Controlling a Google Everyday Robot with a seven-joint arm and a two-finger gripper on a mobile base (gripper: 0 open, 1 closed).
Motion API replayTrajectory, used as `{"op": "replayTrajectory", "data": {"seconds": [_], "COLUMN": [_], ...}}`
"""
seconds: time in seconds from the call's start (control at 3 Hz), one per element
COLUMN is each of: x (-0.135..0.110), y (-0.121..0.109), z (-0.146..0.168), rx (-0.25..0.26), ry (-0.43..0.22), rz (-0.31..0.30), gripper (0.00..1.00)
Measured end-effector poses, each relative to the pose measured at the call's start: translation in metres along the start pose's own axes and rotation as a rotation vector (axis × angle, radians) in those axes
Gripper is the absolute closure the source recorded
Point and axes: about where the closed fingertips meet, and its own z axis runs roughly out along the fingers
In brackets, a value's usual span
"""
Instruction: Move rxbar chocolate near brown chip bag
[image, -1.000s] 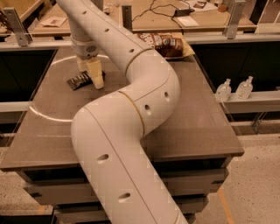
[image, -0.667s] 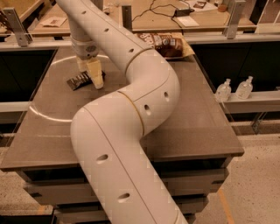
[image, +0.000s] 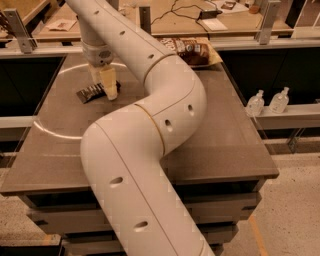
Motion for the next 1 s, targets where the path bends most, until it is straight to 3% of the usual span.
{"op": "replayTrajectory", "data": {"seconds": [1.0], "x": [0.0012], "y": [0.0011], "z": [-0.0028], "rx": [0.0], "ry": [0.002], "rz": [0.004], "gripper": [0.59]}}
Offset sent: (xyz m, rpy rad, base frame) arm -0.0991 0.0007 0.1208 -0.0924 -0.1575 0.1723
